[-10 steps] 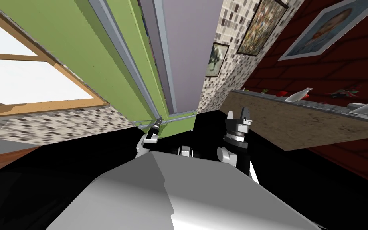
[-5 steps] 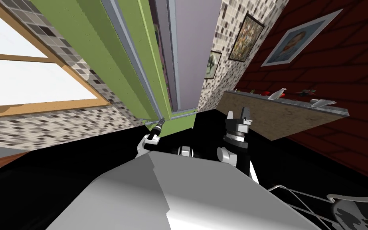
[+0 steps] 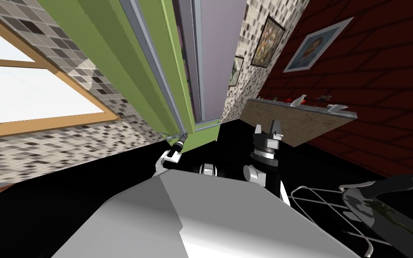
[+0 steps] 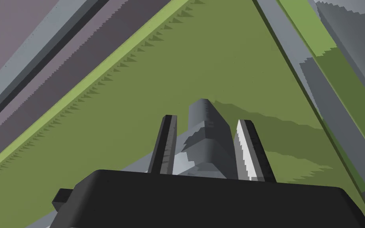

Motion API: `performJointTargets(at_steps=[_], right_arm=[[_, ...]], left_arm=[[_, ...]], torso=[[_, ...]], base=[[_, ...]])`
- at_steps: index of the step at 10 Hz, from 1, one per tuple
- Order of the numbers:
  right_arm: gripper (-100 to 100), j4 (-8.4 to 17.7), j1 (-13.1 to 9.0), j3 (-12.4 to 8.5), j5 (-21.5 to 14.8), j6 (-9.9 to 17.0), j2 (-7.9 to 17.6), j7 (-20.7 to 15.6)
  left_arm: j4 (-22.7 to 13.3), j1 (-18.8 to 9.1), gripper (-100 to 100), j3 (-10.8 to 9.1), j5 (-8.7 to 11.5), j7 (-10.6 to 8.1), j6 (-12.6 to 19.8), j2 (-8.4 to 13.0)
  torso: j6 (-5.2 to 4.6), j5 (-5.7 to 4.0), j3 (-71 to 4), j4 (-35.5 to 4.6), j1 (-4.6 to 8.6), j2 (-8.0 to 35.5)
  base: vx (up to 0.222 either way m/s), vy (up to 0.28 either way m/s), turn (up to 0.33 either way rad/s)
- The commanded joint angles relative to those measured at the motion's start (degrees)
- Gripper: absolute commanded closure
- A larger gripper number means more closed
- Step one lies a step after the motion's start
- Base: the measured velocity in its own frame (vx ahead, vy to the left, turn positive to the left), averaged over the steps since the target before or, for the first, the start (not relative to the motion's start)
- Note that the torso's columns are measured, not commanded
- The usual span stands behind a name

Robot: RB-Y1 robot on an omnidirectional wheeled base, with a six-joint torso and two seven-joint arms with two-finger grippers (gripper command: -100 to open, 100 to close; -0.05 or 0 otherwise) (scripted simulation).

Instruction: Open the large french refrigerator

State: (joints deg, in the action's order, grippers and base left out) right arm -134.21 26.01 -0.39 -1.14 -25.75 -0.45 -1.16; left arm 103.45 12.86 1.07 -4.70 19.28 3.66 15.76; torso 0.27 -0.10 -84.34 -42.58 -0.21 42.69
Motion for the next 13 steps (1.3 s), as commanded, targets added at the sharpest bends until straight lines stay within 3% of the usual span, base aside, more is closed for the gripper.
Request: performJointTargets(at_steps=[1,4,7,8,9,10,11,12,13], right_arm=[[0,0.0,0.0,0.0,0.0,0.0,0.0,0.0],[0,0.0,0.0,0.0,0.0,0.0,0.0,0.0],[0,0.0,0.0,0.0,0.0,0.0,0.0,0.0],[0,0.0,0.0,0.0,0.0,0.0,0.0,0.0],[0,0.0,0.0,0.0,0.0,0.0,0.0,0.0],[0,0.0,0.0,0.0,0.0,0.0,0.0,0.0],[0,0.0,0.0,0.0,0.0,0.0,0.0,0.0],[0,0.0,0.0,0.0,0.0,0.0,0.0,0.0],[0,0.0,0.0,0.0,0.0,0.0,0.0,0.0]], left_arm=[[1.1,0.4,100,1.40,0.5,-0.27,-0.6,1.4],[2.5,0.9,100,4.79,1.3,-0.59,-1.1,3.4],[1.9,1.1,100,5.94,1.4,-0.61,-1.2,3.6],[-1.0,1.6,100,4.27,3.1,-2.19,-3.7,6.3],[-1.6,1.6,100,4.27,3.1,-2.19,-3.7,6.3],[-4.1,2.0,100,2.28,4.8,-3.74,-6.2,8.5],[-5.0,2.0,100,2.28,4.8,-3.74,-6.2,9.0],[-7.2,2.4,100,0.29,6.4,-5.29,-8.8,11.6],[-8.4,2.4,100,0.29,6.4,-5.29,-8.8,11.6]], torso=[[0.12,-0.05,-0.1,0.0,-0.02,-0.1],[0.04,0.02,0.0,-0.1,-0.15,0.0],[0.01,-0.10,-0.2,-0.1,0.06,-0.3],[-0.04,-0.08,-0.3,0.1,0.30,-0.5],[-0.15,0.08,-0.4,0.3,-0.03,-0.7],[-0.15,0.18,-0.4,0.4,-0.11,-0.6],[-0.05,0.26,-0.2,0.4,-0.25,-0.4],[0.11,0.30,-0.3,0.5,-0.36,-0.5],[0.00,0.31,-0.3,0.5,-0.38,-0.5]], base=[[-0.164,0.147,-0.113],[-0.193,0.216,-0.157],[-0.141,0.132,-0.069],[-0.138,0.081,-0.357],[-0.182,0.087,-0.401],[-0.250,0.079,-0.530],[-0.231,0.067,-0.332],[-0.252,0.063,-0.369],[-0.221,0.081,-0.352]])
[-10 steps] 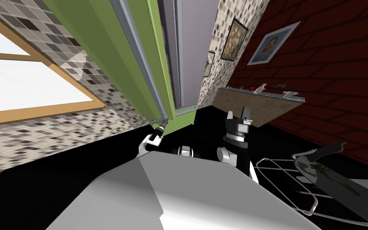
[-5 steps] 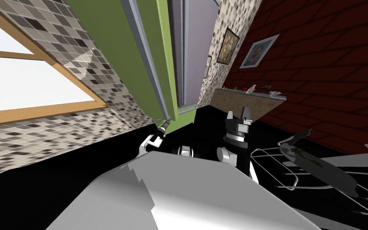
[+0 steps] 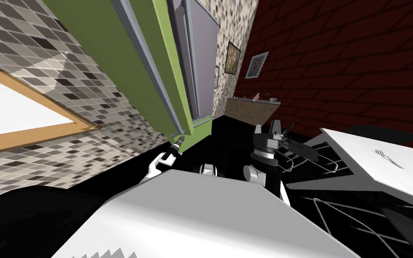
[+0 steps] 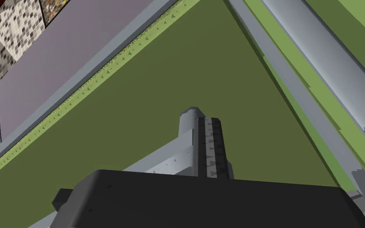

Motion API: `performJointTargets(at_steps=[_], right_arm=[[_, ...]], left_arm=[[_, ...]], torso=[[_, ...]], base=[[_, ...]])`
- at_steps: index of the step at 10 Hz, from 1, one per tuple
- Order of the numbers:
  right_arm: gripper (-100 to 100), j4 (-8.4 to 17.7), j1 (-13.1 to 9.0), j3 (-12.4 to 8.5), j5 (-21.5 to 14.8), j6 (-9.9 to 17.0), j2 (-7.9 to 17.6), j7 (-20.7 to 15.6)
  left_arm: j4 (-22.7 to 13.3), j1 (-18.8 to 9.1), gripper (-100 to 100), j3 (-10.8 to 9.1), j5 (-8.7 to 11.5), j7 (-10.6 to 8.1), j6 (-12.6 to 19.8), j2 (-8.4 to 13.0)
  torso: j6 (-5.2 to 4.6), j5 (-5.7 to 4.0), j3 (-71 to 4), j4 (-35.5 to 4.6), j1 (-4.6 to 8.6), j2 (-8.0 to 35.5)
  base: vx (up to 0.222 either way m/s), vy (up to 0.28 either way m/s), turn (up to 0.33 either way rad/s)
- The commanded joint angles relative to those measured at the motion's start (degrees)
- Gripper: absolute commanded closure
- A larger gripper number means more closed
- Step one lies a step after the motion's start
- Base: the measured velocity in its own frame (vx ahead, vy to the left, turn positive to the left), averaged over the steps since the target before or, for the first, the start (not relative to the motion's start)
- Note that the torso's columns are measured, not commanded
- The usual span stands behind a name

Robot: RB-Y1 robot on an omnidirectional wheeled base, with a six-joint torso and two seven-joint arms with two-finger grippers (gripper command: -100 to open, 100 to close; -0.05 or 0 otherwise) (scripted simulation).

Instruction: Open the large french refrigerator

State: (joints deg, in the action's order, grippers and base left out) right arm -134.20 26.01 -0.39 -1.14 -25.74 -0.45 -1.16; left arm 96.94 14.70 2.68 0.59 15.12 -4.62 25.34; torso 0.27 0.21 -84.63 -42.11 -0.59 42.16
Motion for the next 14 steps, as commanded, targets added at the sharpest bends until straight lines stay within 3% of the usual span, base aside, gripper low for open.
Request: performJointTargets(at_steps=[1,2,3,4,5,6,7,8,9,14], right_arm=[[0,0.0,0.0,0.0,0.0,0.0,0.0,0.0],[0,0.0,0.0,0.0,0.0,0.0,0.0,0.0],[0,0.0,0.0,0.0,0.0,0.0,0.0,0.0],[0,0.0,0.0,0.0,0.0,0.0,0.0,0.0],[0,0.0,0.0,0.0,0.0,0.0,0.0,0.0],[0,0.0,0.0,0.0,0.0,0.0,0.0,0.0],[0,0.0,0.0,0.0,0.0,0.0,0.0,0.0],[0,0.0,0.0,0.0,0.0,0.0,0.0,0.0],[0,0.0,0.0,0.0,0.0,0.0,0.0,0.0],[0,0.0,0.1,0.0,0.0,0.0,0.0,0.0]], left_arm=[[-4.8,1.0,100,-3.31,2.8,-2.67,-3.0,4.7],[-5.3,1.0,100,-3.31,2.8,-2.67,-3.0,4.8],[-8.5,1.4,100,-5.30,4.4,-4.22,-5.6,7.2],[-8.7,1.4,100,-5.30,4.4,-4.22,-5.6,7.4],[-10.9,1.8,100,-7.29,6.1,-5.77,-7.9,9.7],[-12.1,1.8,100,-7.29,6.1,-5.77,-8.1,10.1],[-13.9,2.2,100,-9.29,7.7,-7.31,-10.2,12.6],[-13.1,2.2,100,-9.29,7.7,-7.31,-10.5,12.8],[-10.1,4.0,-100,-9.79,8.6,-7.95,-7.8,14.2],[-7.4,5.1,-100,-10.45,10.0,-8.96,-6.0,16.5]], torso=[[-0.17,-0.09,-0.1,-0.1,0.20,-0.1],[-0.26,-0.16,0.0,-0.1,0.43,0.1],[-0.24,-0.24,0.0,-0.2,0.70,0.0],[-0.26,-0.26,0.1,-0.2,0.69,0.2],[-0.29,-0.25,0.1,-0.2,0.71,0.1],[-0.26,-0.23,0.1,-0.2,0.59,0.3],[-0.27,-0.21,0.0,-0.2,0.62,0.0],[-0.24,-0.24,0.1,-0.2,0.62,0.2],[-0.40,-0.31,0.1,-0.3,0.72,0.1],[-0.46,-1.12,0.3,-0.9,1.58,0.7]], base=[[-0.246,0.095,-0.386],[-0.212,0.058,-0.300],[-0.244,0.056,-0.376],[-0.212,0.031,-0.372],[-0.268,0.033,-0.406],[-0.211,0.010,-0.387],[-0.265,-0.007,-0.378],[-0.238,-0.011,-0.366],[-0.081,-0.011,-0.047],[0.027,-0.012,0.029]])
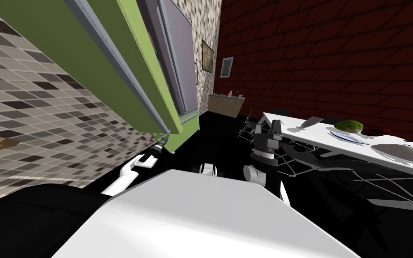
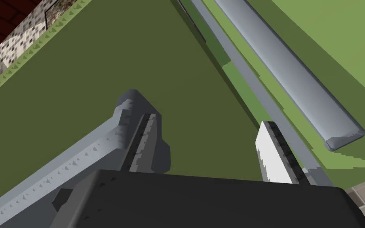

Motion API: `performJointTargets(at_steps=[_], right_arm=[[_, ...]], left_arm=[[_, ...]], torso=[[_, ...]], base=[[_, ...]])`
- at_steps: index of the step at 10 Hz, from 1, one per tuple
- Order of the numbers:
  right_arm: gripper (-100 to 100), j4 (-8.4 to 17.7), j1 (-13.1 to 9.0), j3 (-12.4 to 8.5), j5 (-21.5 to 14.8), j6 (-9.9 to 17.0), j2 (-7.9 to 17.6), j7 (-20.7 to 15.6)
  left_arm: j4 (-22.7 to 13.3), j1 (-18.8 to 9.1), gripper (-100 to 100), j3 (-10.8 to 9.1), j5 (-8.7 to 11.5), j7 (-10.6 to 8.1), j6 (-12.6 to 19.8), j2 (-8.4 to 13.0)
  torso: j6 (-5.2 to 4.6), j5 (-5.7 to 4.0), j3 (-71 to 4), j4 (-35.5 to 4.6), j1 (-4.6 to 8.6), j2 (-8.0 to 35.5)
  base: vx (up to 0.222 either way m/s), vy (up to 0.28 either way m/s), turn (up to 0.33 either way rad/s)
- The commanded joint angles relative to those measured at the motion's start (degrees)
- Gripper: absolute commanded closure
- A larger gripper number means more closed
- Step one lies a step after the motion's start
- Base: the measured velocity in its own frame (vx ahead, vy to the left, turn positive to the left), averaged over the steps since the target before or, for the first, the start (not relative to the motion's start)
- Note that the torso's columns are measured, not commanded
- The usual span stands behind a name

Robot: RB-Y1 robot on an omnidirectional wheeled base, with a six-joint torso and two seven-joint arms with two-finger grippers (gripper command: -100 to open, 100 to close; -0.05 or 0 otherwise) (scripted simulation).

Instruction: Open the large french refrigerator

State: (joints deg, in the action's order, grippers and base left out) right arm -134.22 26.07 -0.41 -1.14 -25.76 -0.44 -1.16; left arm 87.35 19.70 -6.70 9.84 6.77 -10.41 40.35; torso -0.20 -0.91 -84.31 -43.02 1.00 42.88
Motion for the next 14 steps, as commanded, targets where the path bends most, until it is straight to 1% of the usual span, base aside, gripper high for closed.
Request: performJointTargets(at_steps=[1,2,6,7,8,9,11,14], right_arm=[[0,0.0,0.0,0.0,0.0,0.0,0.0,0.0],[0,0.0,0.0,0.0,0.0,0.0,0.0,0.0],[0,0.0,0.0,0.0,0.0,0.0,0.0,0.0],[0,0.0,0.0,0.0,0.0,0.0,0.0,0.0],[0,0.0,0.0,0.0,0.0,0.0,0.0,0.0],[0,0.0,0.0,0.0,0.0,0.0,0.0,0.0],[0,0.0,0.0,0.0,0.0,0.0,0.0,0.0],[0,0.0,0.0,0.0,0.0,0.0,0.0,0.0]], left_arm=[[2.2,0.2,-100,-1.08,0.7,-0.60,-0.3,1.4],[2.2,0.2,-100,-1.08,0.7,-0.60,-0.3,1.4],[5.9,1.7,-100,-1.97,2.5,-1.95,2.2,4.5],[5.9,1.7,-100,-1.97,2.5,-1.95,2.2,4.5],[5.5,3.0,-100,-0.83,2.3,-1.75,3.0,3.7],[5.4,3.3,0,-0.70,2.3,-1.79,3.5,3.6],[5.1,3.6,0,-0.37,2.3,-1.78,3.8,3.4],[4.8,3.9,0,-0.20,2.3,-1.78,4.1,3.3]], torso=[[0.21,-0.02,0.2,-0.1,0.01,0.3],[0.30,-0.02,0.3,-0.1,-0.02,0.5],[0.42,-0.20,0.2,-0.3,-0.05,0.5],[0.35,-0.21,0.2,-0.3,-0.14,0.3],[0.38,-0.24,0.2,-0.3,-0.16,0.3],[0.30,0.04,0.2,0.0,-0.19,0.3],[0.27,0.59,-0.1,0.5,-0.66,-0.2],[0.13,0.76,-0.2,0.6,-0.81,-0.5]], base=[[0.018,-0.008,-0.002],[0.006,-0.003,0.005],[-0.001,-0.019,0.022],[0.001,-0.017,0.002],[0.009,0.001,-0.003],[0.009,0.006,-0.004],[0.003,0.001,-0.005],[-0.001,0.001,0.004]])
